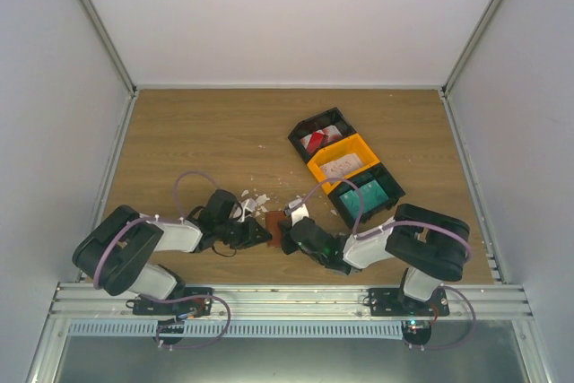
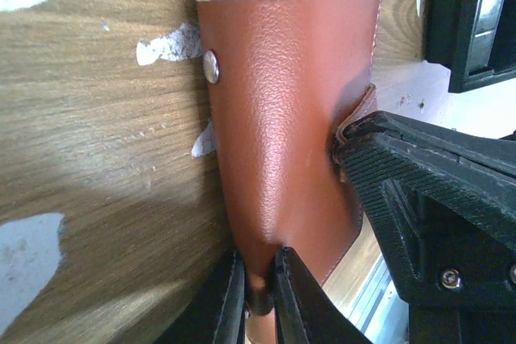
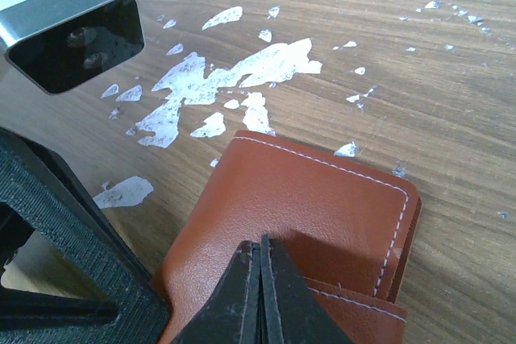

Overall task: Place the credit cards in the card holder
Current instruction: Close the card holder at the center of the board.

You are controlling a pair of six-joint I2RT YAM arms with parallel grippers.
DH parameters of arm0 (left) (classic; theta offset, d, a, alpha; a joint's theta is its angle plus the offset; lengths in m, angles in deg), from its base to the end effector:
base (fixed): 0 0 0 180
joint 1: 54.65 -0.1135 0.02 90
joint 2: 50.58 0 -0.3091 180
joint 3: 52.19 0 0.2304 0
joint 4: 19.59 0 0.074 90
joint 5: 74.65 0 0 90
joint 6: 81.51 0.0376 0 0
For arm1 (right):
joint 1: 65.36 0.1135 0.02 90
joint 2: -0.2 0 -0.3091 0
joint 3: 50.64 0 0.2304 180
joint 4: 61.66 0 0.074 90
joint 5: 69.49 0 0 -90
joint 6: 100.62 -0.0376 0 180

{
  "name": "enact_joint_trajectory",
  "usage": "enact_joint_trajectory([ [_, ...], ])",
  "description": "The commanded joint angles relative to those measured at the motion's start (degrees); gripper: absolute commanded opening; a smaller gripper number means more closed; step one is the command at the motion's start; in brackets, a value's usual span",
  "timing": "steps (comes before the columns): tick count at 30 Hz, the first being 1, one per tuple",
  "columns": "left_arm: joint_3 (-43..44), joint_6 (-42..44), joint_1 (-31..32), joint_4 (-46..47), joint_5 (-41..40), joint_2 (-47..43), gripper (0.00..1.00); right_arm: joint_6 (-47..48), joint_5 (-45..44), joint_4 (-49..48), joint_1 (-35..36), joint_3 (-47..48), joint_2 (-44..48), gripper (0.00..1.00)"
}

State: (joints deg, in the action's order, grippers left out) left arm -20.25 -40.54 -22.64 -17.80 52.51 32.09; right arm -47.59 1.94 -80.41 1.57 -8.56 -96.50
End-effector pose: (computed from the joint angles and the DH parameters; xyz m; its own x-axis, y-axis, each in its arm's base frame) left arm 0.1531 -0.1225 0.1633 -0.9922 -0.0894 -0.0868 0.0148 0.6070 -0.7946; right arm 0.1201 0.2514 0.1684 -0.6471 -0.0645 -0.7597 -0.4779 0.8107 0.3383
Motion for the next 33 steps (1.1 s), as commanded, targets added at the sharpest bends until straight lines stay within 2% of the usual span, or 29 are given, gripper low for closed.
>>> enact_joint_trajectory([
  [1,1.78,1.0,1.39,-0.26,-7.41,2.45,0.12,-2.06,6.13,13.98,3.02,-4.26,-5.46,0.01],
  [5,1.96,1.4,1.5,-1.1,-8.34,1.07,0.12,-1.42,5.75,18.4,2.03,-1.33,-2.09,0.0],
  [8,2.14,2.27,1.56,-2.17,-8.82,-0.32,0.16,-1.11,7.72,23.55,-2.75,3.69,2.25,0.01],
  [14,3.36,4.74,1.52,-5.19,-9.65,-3.26,0.26,0.82,7.94,34.29,-9.87,15.19,9.5,0.17],
  [17,4.4,5.83,1.54,-7.44,-10.0,-4.66,0.31,-0.13,8.05,40.74,-11.21,18.05,11.86,0.33],
  [19,4.95,6.45,1.48,-8.45,-10.25,-5.54,0.33,-1.64,8.37,44.36,-11.56,18.35,13.73,0.42],
  [23,5.0,7.17,1.52,-9.43,-10.23,-7.09,0.38,-5.23,11.69,48.24,-11.65,15.75,18.03,0.49],
  [26,4.96,7.79,1.53,-9.47,-9.49,-7.47,0.43,-6.76,15.91,49.18,-11.66,13.54,20.25,0.51],
  [33,5.22,10.41,1.55,-13.19,-11.37,-14.39,0.67,-8.69,25.0,47.08,-11.65,9.72,19.42,0.51],
])
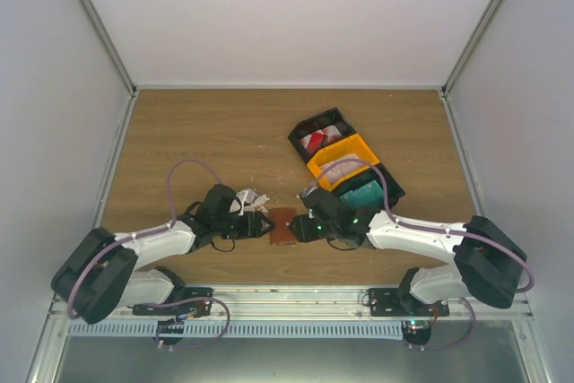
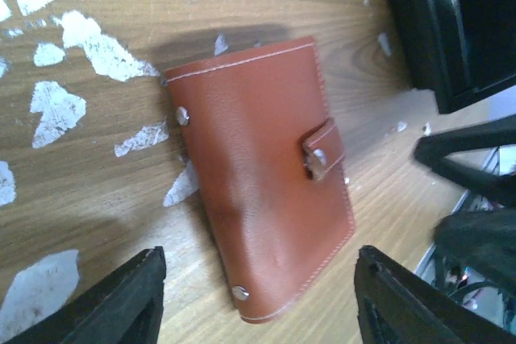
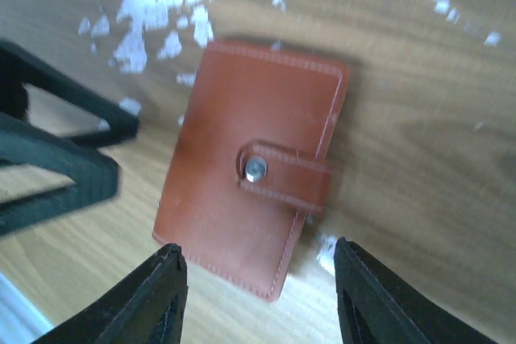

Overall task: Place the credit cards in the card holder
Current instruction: Close the card holder at the center of the board, then reset both arms

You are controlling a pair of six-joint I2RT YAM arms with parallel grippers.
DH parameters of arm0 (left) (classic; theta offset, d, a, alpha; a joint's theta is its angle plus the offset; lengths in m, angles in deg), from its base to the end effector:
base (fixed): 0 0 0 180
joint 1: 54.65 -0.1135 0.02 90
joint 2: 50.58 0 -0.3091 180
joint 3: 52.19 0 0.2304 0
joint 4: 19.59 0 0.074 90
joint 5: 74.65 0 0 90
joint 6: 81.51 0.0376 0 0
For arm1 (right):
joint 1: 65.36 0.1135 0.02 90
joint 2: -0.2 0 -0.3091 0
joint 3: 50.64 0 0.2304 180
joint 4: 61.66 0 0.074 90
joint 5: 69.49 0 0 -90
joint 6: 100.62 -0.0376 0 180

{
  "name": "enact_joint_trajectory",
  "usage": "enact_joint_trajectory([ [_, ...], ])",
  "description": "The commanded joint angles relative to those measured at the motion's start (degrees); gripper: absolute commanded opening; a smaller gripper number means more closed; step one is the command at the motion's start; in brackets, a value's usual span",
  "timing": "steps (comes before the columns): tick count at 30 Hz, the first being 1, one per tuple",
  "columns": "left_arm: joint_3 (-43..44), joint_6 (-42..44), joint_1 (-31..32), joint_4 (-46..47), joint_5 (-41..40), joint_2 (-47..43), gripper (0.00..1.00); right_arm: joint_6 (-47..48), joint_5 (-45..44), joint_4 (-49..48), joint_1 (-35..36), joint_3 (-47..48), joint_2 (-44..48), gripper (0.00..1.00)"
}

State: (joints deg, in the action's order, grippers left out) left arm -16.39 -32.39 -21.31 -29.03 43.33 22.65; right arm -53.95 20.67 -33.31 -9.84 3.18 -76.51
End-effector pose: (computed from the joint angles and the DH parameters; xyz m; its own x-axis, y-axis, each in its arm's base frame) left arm 0.1466 -0.1176 0.1912 -0.9540 -0.0642 -0.2928 0.1705 0.6870 -0.7063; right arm 0.1307 0.1905 0.2377 -0.8874 -0.0801 -0.4539 -0.2974 0.8518 0.4312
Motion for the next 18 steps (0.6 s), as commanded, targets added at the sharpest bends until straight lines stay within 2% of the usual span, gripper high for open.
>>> enact_joint_trajectory([
  [1,1.76,2.63,0.22,-3.41,-3.24,-6.15,0.71,-2.67,6.76,-0.67,-0.24,-2.66,-1.04,0.5],
  [6,4.23,4.64,0.14,-11.74,-8.02,-10.57,0.81,-3.16,7.77,-4.88,-0.24,-4.87,-3.35,0.43],
  [10,7.56,5.52,0.14,-17.13,-10.42,-14.72,0.97,-3.26,8.14,-9.18,-0.24,-4.97,-7.06,0.34],
  [14,11.77,6.74,0.1,-23.85,-15.01,-19.48,0.99,-4.23,7.65,-12.61,-0.24,-4.64,-10.73,0.21],
  [18,14.92,7.2,-0.03,-28.19,-16.55,-23.98,0.99,-4.76,5.97,-13.08,-0.24,-3.6,-11.92,0.16],
])
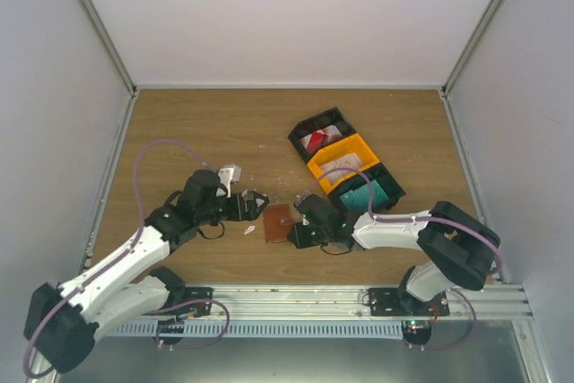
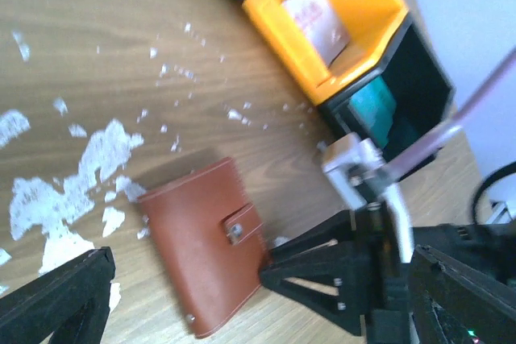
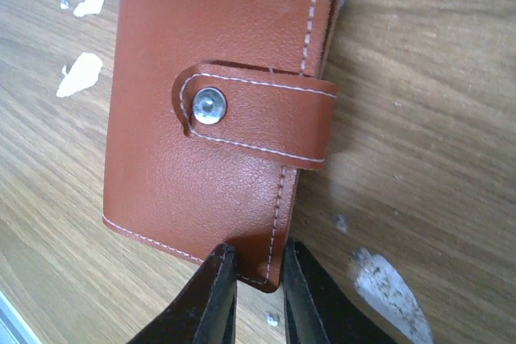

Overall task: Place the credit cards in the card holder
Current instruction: Reset both arms

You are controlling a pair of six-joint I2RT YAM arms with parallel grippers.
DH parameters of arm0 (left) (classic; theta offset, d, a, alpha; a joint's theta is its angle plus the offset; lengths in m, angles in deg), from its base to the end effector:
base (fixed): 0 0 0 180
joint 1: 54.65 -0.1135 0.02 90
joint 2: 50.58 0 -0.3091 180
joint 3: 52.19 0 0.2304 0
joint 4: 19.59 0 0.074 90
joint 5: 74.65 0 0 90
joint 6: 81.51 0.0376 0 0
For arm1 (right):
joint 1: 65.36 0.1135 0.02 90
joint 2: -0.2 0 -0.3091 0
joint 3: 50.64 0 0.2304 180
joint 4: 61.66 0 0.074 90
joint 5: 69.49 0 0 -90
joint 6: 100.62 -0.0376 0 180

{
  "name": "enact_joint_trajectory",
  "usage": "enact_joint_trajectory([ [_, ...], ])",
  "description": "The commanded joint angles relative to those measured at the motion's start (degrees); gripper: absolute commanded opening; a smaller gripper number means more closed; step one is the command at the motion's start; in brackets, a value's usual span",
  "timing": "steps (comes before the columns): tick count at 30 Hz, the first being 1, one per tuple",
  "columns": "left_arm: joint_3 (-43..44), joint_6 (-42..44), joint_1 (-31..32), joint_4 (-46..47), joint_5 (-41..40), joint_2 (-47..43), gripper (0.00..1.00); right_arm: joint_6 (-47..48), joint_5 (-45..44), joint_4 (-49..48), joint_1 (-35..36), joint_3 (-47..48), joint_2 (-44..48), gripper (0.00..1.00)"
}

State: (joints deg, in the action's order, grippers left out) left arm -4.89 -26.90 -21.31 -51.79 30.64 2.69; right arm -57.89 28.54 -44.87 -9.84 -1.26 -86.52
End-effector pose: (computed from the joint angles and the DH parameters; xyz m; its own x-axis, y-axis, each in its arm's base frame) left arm 0.1207 -0.0913 0.2691 -0.8282 -0.1238 -0.5465 0.2744 0.7608 -0.5882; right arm 0.1376 0.2096 0.1922 -0.9449 -0.0911 -0.3144 -0.2483 0.8253 0.5072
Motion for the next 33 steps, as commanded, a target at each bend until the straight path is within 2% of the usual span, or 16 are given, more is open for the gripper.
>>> enact_joint_trajectory([
  [1,3.92,1.39,-0.03,-5.99,-4.11,-5.04,0.99,-0.96,-2.74,-1.52,-0.24,1.11,-1.51,0.16],
  [3,5.13,0.83,-0.03,-6.96,-4.06,-7.03,0.99,-0.98,-4.54,-1.47,-0.24,0.95,0.86,0.17],
  [5,6.82,1.26,-0.03,-8.16,-4.21,-8.79,0.99,-1.07,-7.68,0.47,-0.24,0.86,4.51,0.24],
  [9,10.7,3.14,-0.03,-11.2,-7.0,-12.13,0.99,-0.33,-15.38,8.61,-0.24,1.5,14.64,0.44],
  [12,13.82,6.08,-0.03,-14.03,-10.43,-14.74,0.99,0.91,-21.75,17.09,-0.24,2.69,25.21,0.55],
  [14,15.63,8.79,-0.03,-15.5,-11.86,-16.56,0.99,2.34,-26.4,23.47,-0.24,4.43,31.52,0.66],
  [21,21.53,14.19,-0.03,-18.43,-14.75,-23.26,0.99,6.22,-41.28,43.89,-0.24,16.64,48.76,0.99],
  [26,24.89,15.55,-0.03,-20.24,-18.06,-26.54,0.99,6.32,-46.87,53.26,-0.24,25.73,52.54,1.0],
  [33,27.49,17.82,-0.02,-22.14,-19.78,-29.06,0.99,3.09,-51.73,61.69,-0.24,31.91,53.99,1.0],
])
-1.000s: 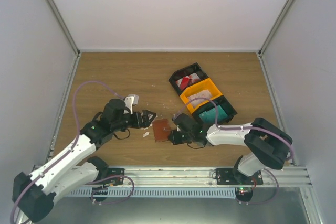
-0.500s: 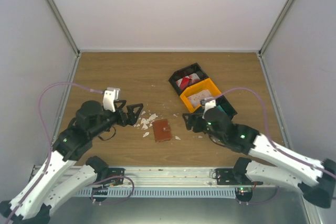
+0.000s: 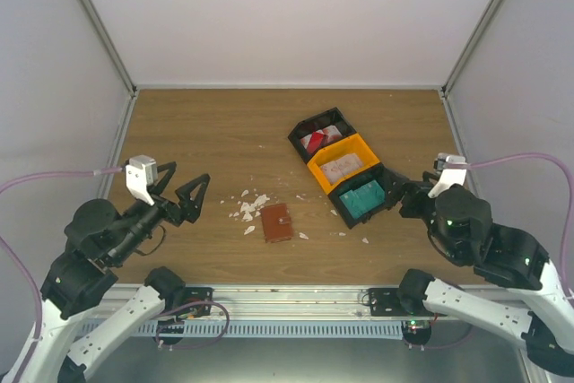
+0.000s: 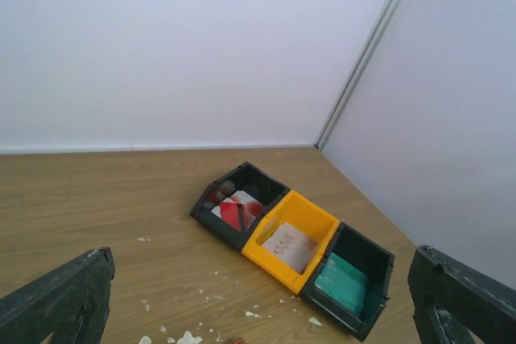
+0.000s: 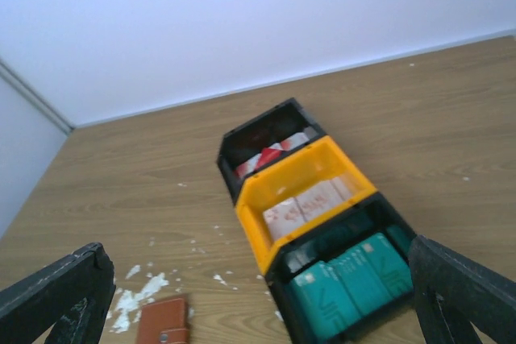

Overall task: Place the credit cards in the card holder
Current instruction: Reset both arms

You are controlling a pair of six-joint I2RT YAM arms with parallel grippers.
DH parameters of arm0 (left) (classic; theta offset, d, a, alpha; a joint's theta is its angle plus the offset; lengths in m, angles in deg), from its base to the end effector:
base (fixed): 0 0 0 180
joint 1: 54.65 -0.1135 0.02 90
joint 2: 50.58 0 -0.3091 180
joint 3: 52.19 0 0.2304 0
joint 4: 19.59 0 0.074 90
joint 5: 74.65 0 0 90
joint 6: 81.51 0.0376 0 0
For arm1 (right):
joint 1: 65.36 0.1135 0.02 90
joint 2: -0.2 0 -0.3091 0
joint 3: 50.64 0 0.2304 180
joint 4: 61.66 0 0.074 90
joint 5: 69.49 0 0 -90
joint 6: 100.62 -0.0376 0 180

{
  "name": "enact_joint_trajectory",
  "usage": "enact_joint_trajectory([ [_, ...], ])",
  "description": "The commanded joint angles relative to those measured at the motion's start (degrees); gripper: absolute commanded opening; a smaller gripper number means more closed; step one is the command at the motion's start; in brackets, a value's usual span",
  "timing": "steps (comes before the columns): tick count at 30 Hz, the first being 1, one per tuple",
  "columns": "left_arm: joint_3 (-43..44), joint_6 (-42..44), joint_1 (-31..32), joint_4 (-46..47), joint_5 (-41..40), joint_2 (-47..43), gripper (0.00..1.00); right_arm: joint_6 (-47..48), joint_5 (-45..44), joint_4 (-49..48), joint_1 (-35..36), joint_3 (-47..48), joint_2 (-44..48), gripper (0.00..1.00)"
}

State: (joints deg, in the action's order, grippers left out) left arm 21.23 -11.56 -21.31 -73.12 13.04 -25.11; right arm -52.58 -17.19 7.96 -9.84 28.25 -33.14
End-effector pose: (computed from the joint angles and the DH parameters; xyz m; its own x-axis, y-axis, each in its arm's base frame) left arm 0.0061 -0.0022 0.4067 -0.2531 -0.2435 -0.9363 0.4565 0.8232 -0.3375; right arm 0.0291 0.0017 0.4055 -0.3964 0.3572 -0.8457 -0.0956 0.9001 0.4250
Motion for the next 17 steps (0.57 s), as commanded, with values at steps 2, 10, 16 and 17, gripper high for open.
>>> enact_joint_trajectory([
  [2,1.12,2.56,0.0,-0.98,-2.5,-2.06,0.99,-3.17,-7.14,10.62,-0.24,3.01,1.45,1.0],
  [10,-0.58,2.48,-0.03,-1.5,-3.06,-5.53,0.99,-4.25,-8.42,11.3,-0.24,2.66,6.51,1.0],
  [16,-1.23,2.65,0.0,-1.16,-3.84,-7.64,0.99,-4.61,-8.71,11.55,-0.24,2.64,7.43,1.0],
  [17,-1.34,2.7,-0.03,-1.12,-3.94,-7.86,0.99,-4.62,-8.71,11.54,-0.24,2.59,7.34,1.0],
])
